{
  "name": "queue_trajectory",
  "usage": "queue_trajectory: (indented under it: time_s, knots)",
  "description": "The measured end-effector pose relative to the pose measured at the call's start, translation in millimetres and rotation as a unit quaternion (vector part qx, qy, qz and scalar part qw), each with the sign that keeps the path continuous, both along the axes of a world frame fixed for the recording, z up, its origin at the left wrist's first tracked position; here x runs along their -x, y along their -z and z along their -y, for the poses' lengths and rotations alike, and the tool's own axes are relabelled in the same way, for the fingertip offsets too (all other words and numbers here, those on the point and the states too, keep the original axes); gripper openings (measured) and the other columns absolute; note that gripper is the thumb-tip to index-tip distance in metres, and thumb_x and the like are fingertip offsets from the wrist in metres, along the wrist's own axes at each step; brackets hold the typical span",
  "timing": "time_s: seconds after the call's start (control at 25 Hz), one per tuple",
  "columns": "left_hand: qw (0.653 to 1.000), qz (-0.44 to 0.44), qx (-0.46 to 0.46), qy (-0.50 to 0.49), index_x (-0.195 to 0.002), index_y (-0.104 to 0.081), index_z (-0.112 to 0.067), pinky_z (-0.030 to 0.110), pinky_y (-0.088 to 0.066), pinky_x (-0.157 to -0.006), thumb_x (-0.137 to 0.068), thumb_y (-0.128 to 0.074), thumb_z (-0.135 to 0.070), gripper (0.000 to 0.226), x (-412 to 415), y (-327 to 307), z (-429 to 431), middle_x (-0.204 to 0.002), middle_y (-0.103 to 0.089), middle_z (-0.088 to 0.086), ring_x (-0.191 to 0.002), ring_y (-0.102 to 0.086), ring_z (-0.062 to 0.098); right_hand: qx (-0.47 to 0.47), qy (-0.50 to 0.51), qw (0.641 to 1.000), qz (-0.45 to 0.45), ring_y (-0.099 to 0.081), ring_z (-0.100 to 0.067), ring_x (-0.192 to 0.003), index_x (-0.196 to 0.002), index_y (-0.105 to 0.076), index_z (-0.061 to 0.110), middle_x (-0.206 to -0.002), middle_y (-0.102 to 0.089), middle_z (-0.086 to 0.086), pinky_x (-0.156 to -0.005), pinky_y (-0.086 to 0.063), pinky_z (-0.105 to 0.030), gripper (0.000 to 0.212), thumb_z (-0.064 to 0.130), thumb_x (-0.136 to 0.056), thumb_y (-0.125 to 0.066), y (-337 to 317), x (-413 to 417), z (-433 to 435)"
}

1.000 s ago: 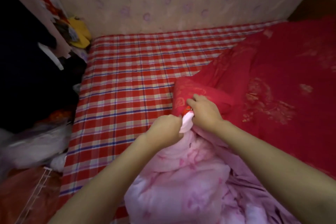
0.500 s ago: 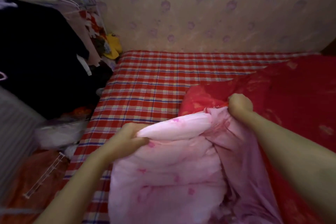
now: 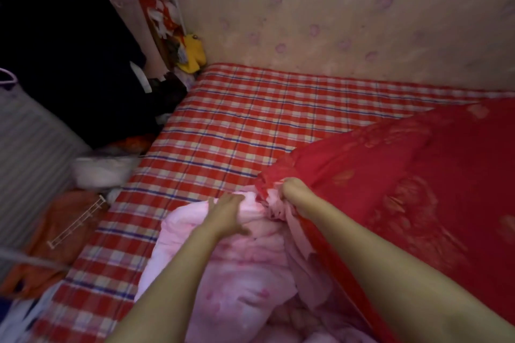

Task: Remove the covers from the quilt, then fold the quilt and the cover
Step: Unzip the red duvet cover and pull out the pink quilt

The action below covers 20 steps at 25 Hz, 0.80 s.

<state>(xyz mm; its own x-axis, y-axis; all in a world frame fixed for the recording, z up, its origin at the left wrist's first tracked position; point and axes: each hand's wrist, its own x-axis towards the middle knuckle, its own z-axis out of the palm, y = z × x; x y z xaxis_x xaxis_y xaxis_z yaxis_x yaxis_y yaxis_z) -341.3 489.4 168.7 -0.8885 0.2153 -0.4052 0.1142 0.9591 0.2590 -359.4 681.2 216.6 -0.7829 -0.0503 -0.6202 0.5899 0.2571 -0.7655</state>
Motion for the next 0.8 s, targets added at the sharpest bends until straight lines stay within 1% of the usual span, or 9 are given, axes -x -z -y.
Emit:
queue_trajectory:
  time_s: [0.08, 0.12, 0.2, 0.28, 0.32, 0.48, 0.6, 0.68, 0.8]
  knots:
    - [0.999, 0.009, 0.002, -0.039, -0.139, -0.035, -0.018, 0.035, -0.032, -0.107, -0.074, -0.071, -0.048, 0.080, -5.3, 18.6, -28.5, -0.136, -0.048, 0.003, -0.127, -0.045, 0.020, 0.037, 0.008, 0.999, 0.034, -0.055, -0.014, -0.063, -0.075, -0.062, 0.013, -0.072, -0.065, -0.004, -0.062, -0.047, -0.026, 0.006, 0.010, -0.079, -0.058, 9.7, -12.2, 11.1]
    - [0.998, 0.003, -0.021, -0.056, -0.134, -0.042, -0.017, 0.027, -0.038, -0.099, -0.079, -0.065, -0.048, 0.067, -8.1, 24.8, -33.7, -0.130, -0.055, 0.000, -0.120, -0.052, 0.017, 0.014, -0.004, 0.999, 0.035, -0.059, -0.013, -0.064, -0.080, -0.065, 0.010, -0.079, -0.067, -0.007, -0.063, -0.049, -0.026, 0.008, 0.018, -0.078, -0.065, 15.4, -16.5, 13.4]
    - [0.996, -0.027, -0.079, -0.030, -0.123, -0.056, -0.018, 0.020, -0.042, -0.084, -0.083, -0.058, -0.045, 0.048, -16.8, 20.5, -44.8, -0.118, -0.060, -0.004, -0.109, -0.058, 0.014, -0.126, -0.059, 0.990, 0.016, -0.066, -0.010, -0.076, -0.100, -0.062, 0.006, -0.097, -0.065, -0.009, -0.067, -0.051, -0.024, 0.041, 0.034, -0.073, -0.075, 31.1, -26.7, 11.4]
    - [0.991, -0.063, -0.117, 0.027, -0.113, -0.064, -0.016, 0.024, -0.044, -0.085, -0.081, -0.052, -0.038, 0.040, -17.5, 5.0, -62.0, -0.117, -0.063, 0.005, -0.109, -0.059, 0.021, -0.264, -0.038, 0.964, -0.022, -0.059, -0.024, -0.109, -0.122, -0.048, 0.003, -0.122, -0.052, -0.014, -0.084, -0.047, -0.029, 0.069, 0.043, -0.071, -0.075, 37.5, -38.1, 4.7]
    - [0.989, -0.059, -0.130, 0.038, -0.106, -0.067, -0.018, 0.025, -0.045, -0.083, -0.079, -0.051, -0.036, 0.037, -16.3, -7.0, -68.4, -0.113, -0.065, 0.006, -0.107, -0.060, 0.024, -0.287, -0.011, 0.957, -0.044, -0.054, -0.031, -0.115, -0.124, -0.045, 0.002, -0.126, -0.048, -0.015, -0.088, -0.044, -0.032, 0.071, 0.043, -0.073, -0.073, 39.3, -39.2, 0.7]
    - [0.989, -0.032, -0.141, 0.037, -0.110, -0.067, -0.029, 0.031, -0.050, -0.084, -0.069, -0.051, -0.037, 0.044, -4.3, -56.3, -69.8, -0.108, -0.071, 0.002, -0.102, -0.064, 0.023, -0.405, -0.061, 0.901, -0.143, -0.061, -0.032, -0.107, -0.108, -0.063, 0.004, -0.116, -0.061, -0.016, -0.084, -0.047, -0.036, 0.026, 0.020, -0.088, -0.058, 31.0, -26.6, -29.2]
    - [0.979, -0.043, -0.196, 0.035, -0.102, -0.071, -0.027, 0.030, -0.050, -0.079, -0.077, -0.059, -0.025, 0.028, -5.7, -101.1, -66.2, -0.096, -0.073, -0.002, -0.092, -0.066, 0.017, -0.499, -0.073, 0.847, -0.170, -0.063, -0.033, -0.103, -0.107, -0.064, 0.005, -0.113, -0.062, -0.014, -0.082, -0.050, -0.038, 0.026, 0.008, -0.092, -0.044, 24.3, -18.5, -71.9]
    - [0.961, 0.008, -0.276, -0.022, -0.091, -0.074, -0.024, 0.024, -0.049, -0.074, -0.078, -0.066, -0.011, 0.021, -7.2, -129.3, -41.6, -0.082, -0.073, -0.009, -0.081, -0.065, 0.009, -0.544, -0.068, 0.819, -0.170, -0.064, -0.035, -0.099, -0.105, -0.065, 0.005, -0.111, -0.058, -0.014, -0.079, -0.051, -0.038, 0.024, 0.009, -0.091, -0.045, 19.2, -16.7, -121.6]
    - [0.929, 0.031, -0.298, -0.215, -0.084, -0.073, -0.015, 0.029, -0.046, -0.067, -0.066, -0.076, -0.022, 0.020, -6.3, -128.5, 30.7, -0.070, -0.070, -0.008, -0.071, -0.062, 0.015, -0.603, -0.016, 0.787, -0.134, -0.064, -0.040, -0.095, -0.099, -0.066, 0.000, -0.106, -0.058, -0.020, -0.079, -0.051, -0.042, 0.021, 0.003, -0.087, -0.049, 19.1, -26.7, -209.1]
